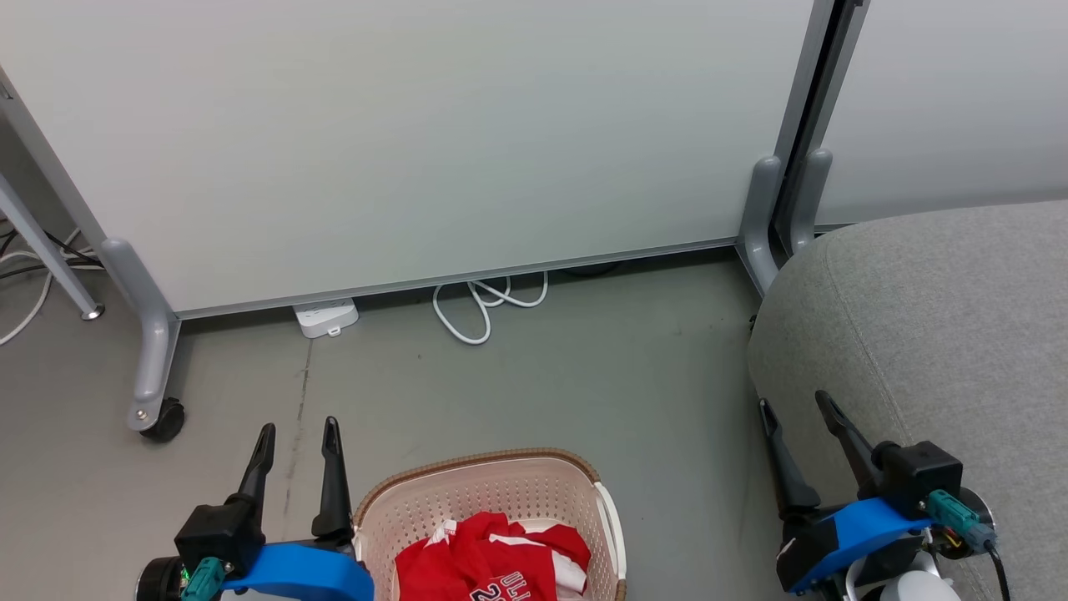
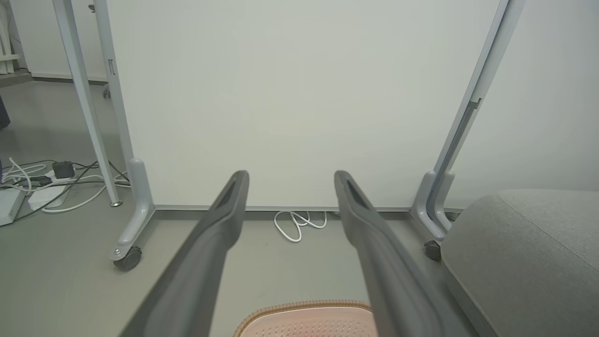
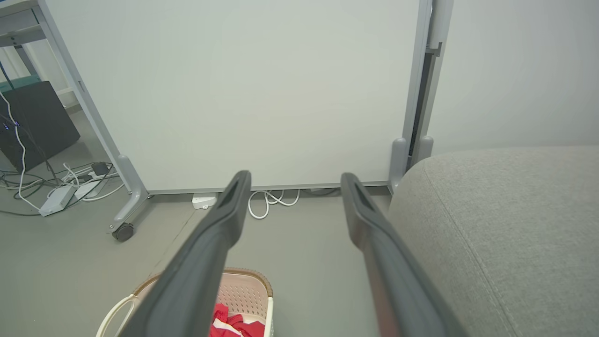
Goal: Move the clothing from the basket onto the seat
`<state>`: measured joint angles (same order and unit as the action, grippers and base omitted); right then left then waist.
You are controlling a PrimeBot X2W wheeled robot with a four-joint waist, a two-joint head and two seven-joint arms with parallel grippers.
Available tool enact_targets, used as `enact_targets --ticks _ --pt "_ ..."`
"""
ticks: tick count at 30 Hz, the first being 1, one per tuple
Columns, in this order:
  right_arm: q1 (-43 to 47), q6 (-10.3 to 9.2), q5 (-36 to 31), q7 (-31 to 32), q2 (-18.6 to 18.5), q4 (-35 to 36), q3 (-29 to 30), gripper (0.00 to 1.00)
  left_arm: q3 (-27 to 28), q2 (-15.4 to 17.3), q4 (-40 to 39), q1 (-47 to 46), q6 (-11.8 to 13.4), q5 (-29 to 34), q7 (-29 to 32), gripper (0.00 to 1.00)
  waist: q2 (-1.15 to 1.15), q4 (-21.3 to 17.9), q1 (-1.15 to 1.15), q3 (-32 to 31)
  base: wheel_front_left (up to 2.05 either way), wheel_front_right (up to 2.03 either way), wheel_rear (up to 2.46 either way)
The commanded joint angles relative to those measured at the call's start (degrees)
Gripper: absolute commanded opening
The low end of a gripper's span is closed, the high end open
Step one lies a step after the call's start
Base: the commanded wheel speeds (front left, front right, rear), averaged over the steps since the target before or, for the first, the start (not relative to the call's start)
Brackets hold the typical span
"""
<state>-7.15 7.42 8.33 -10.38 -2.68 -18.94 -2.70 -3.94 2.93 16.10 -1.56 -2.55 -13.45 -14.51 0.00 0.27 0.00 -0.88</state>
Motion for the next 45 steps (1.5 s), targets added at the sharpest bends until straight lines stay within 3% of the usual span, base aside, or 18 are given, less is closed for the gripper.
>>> enact_targets --ticks 1,22,27,34,45 --pt "-0.9 0.11 -1.5 -0.6 -0.4 -0.1 -0.2 1.00 0.0 0.0 0.0 -0.4 0.2 1.2 -0.5 1.00 0.00 0.0 0.00 0.0 0.00 0.00 0.00" --pt "-1.1 0.08 -1.6 -0.6 -0.4 0.3 -0.7 1.00 -0.4 -0.1 0.8 0.1 0.4 1.2 -0.8 1.00 0.00 -0.5 0.00 1.0 0.00 0.00 0.00" --pt "-3.7 0.08 -2.1 -0.4 -0.3 2.4 -1.2 1.00 -0.7 0.0 2.7 -3.2 -0.1 1.7 -0.8 1.00 0.00 -1.6 0.00 6.5 0.00 0.00 0.00" --pt "-10.1 0.08 -3.1 0.0 -0.3 7.1 -2.5 1.00 -2.1 1.8 10.3 -11.3 -1.9 2.3 0.4 1.00 0.00 -4.4 0.00 19.1 0.00 0.00 0.00" --pt "-19.2 0.08 -1.5 -2.0 -0.3 10.1 -7.1 1.00 -8.7 4.9 25.0 -25.8 -4.6 2.0 8.1 1.00 0.00 -9.6 0.00 36.1 0.00 0.00 0.00"
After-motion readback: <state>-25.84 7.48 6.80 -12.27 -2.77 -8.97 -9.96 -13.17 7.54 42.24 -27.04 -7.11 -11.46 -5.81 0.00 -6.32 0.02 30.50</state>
